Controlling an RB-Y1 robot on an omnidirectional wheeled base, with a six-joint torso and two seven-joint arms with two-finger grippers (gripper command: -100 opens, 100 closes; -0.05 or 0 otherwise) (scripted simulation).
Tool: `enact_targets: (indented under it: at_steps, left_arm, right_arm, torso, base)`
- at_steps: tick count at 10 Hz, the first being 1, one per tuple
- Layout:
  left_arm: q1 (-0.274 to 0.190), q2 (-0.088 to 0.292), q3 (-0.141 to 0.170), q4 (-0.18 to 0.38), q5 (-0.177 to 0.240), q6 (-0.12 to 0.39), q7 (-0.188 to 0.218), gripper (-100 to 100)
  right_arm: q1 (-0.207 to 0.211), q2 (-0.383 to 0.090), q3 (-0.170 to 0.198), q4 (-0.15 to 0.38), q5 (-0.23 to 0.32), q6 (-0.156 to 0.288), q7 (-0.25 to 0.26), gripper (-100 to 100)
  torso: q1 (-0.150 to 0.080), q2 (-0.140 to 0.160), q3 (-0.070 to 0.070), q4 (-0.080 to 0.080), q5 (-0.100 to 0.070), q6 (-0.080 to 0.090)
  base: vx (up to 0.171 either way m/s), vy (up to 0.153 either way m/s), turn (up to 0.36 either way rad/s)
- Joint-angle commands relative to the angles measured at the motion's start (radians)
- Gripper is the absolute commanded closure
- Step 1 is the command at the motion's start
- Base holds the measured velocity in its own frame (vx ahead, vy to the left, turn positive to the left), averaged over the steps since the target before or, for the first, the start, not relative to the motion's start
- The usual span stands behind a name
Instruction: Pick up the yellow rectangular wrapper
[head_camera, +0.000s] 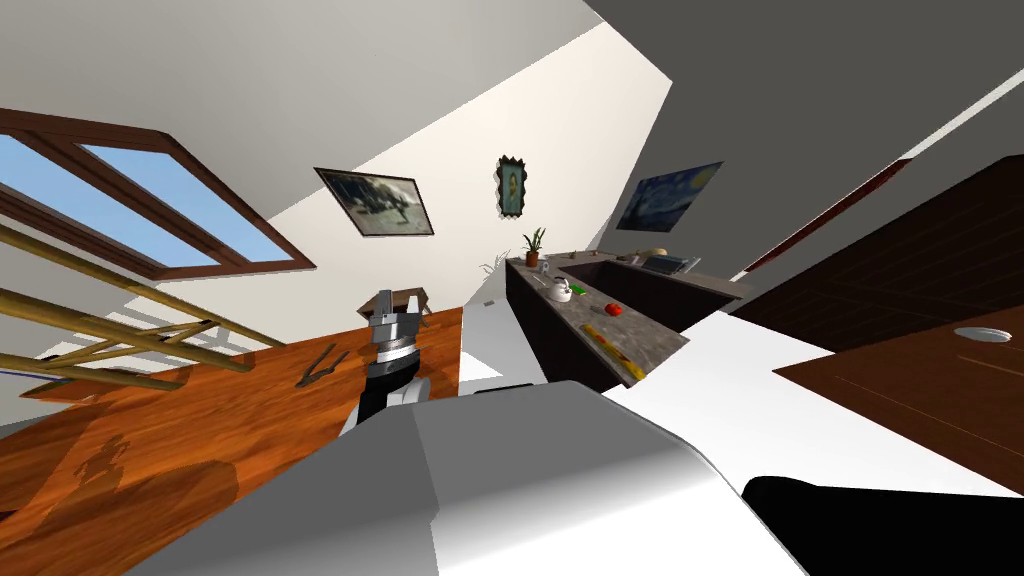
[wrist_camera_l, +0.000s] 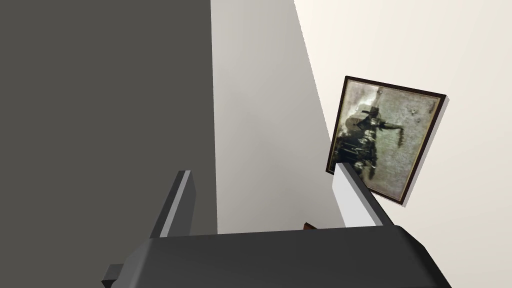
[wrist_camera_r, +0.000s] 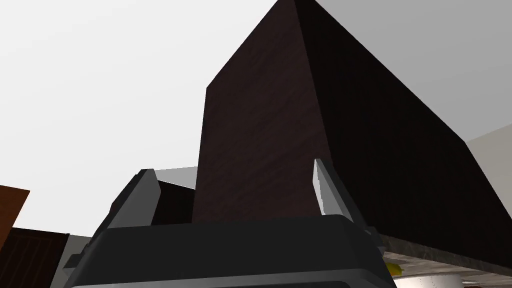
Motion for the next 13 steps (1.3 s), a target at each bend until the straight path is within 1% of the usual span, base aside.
enact_targets:
  at_steps: [1, 2, 4, 5, 7, 10, 11, 13]
  left_arm:
    - [0.000, 0.000, 0.000, 0.000, 0.000, 0.000, 0.000, 0]
    - [0.000, 0.000, 0.000, 0.000, 0.000, 0.000, 0.000, 0]
    - [0.000, 0.000, 0.000, 0.000, 0.000, 0.000, 0.000, 0]
    - [0.000, 0.000, 0.000, 0.000, 0.000, 0.000, 0.000, 0]
    - [0.000, 0.000, 0.000, 0.000, 0.000, 0.000, 0.000, 0]
    - [0.000, 0.000, 0.000, 0.000, 0.000, 0.000, 0.000, 0]
    - [0.000, 0.000, 0.000, 0.000, 0.000, 0.000, 0.000, 0]
    - [0.000, 0.000, 0.000, 0.000, 0.000, 0.000, 0.000, 0]
  right_arm:
    - [0.013, -0.029, -0.004, -0.001, 0.011, 0.005, 0.004, -100]
    - [0.028, -0.067, -0.011, 0.014, 0.029, -0.001, 0.008, -100]
    - [0.049, -0.130, -0.025, 0.042, 0.066, -0.017, 0.016, -100]
    - [0.049, -0.142, -0.025, 0.042, 0.066, -0.017, 0.016, -100]
    - [0.062, -0.209, -0.036, 0.066, 0.103, -0.036, 0.023, -100]
    - [0.073, -0.302, -0.047, 0.095, 0.154, -0.066, 0.031, -100]
    - [0.073, -0.310, -0.047, 0.095, 0.154, -0.066, 0.031, -100]
    - [0.076, -0.365, -0.049, 0.108, 0.182, -0.084, 0.036, -100]
  torso:
    - [0.000, 0.000, 0.000, 0.000, 0.000, 0.000]
    - [-0.001, 0.002, 0.001, 0.000, 0.000, 0.001]
    - [-0.004, -0.001, 0.000, 0.000, -0.001, 0.000]
    - [-0.005, -0.003, -0.002, -0.001, -0.001, 0.000]
    - [-0.003, 0.002, 0.001, 0.000, -0.001, 0.000]
    - [-0.004, -0.003, -0.002, -0.001, -0.001, 0.000]
    - [-0.006, -0.004, -0.003, -0.001, -0.001, 0.000]
    - [-0.002, 0.004, 0.002, 0.001, -0.001, 0.001]
  base:
    - [0.152, 0.010, 0.052]
    - [0.148, -0.009, 0.117]
    - [0.216, -0.022, 0.253]
    - [0.170, -0.023, 0.067]
    - [0.151, -0.017, 0.178]
    - [0.222, -0.043, 0.202]
    - [0.136, -0.051, 0.059]
    - [0.106, -0.021, 0.147]
